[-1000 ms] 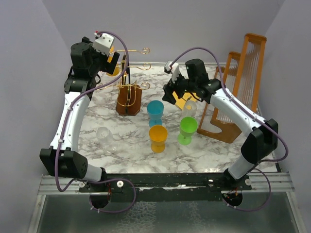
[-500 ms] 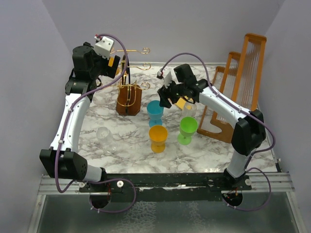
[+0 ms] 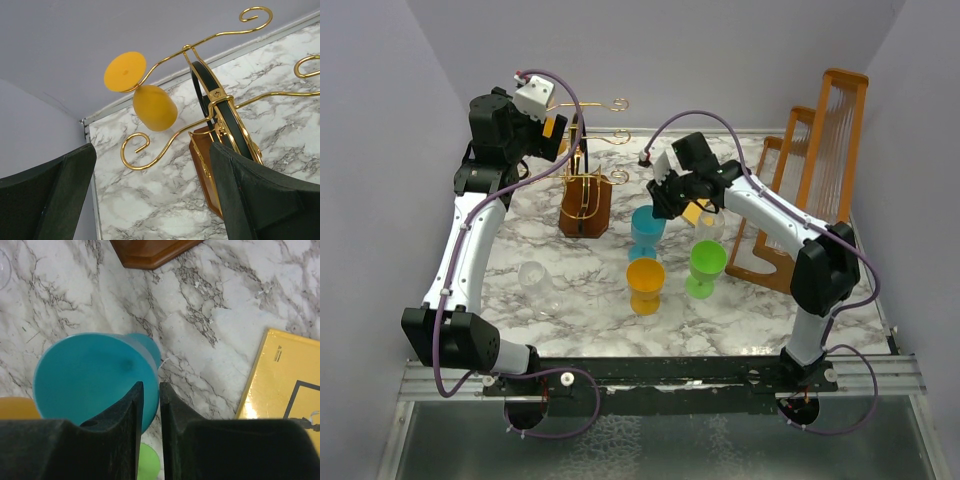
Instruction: Place the wine glass upside down on the wine glass rack
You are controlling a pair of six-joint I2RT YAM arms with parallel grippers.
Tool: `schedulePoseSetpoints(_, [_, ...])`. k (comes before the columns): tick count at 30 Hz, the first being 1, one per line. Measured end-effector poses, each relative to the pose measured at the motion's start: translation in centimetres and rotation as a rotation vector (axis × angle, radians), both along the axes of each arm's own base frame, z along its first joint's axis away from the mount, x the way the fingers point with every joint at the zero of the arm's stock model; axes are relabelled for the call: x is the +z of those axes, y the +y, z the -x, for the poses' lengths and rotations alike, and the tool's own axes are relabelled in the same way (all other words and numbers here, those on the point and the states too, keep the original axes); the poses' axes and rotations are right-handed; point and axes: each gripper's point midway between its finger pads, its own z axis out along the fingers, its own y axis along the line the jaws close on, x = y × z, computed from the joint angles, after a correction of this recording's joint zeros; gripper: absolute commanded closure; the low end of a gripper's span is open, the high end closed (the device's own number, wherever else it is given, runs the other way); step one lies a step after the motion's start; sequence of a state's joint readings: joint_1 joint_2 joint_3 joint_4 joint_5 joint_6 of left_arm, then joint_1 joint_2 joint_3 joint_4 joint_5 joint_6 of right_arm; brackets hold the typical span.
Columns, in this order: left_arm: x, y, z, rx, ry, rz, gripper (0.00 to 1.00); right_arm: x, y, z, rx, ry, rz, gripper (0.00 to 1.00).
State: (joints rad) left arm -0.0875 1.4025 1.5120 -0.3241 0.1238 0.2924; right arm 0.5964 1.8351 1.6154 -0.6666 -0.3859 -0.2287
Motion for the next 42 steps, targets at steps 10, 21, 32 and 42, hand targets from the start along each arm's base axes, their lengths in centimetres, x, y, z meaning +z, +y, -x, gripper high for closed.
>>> schedulePoseSetpoints(10, [0.0,0.0,0.0,0.0,0.0,0.0,0.01,0.3,-0.6,-0.5,-0.009,-0.024,0.036,0.99])
schedulePoseSetpoints(21, [0.1,0.2,-0.1,0.04,0.007,0.048,0.01,7.7,-2.5,-4.7,-0.123,-0.277,0.031,0.99])
schedulePoseSetpoints(32, [4.1,-2.9,0.7,-0.058,-0.018,0.277,0.09,17.9,-6.9,-8.0,-0.316,-0.585,0.013,0.99])
schedulePoseSetpoints(42, [3.7,-11.3,1.3,-0.377,0.13,0.577,0.2,28.6,-8.7,-4.9,-0.403,-0.731,-0.191,0.99])
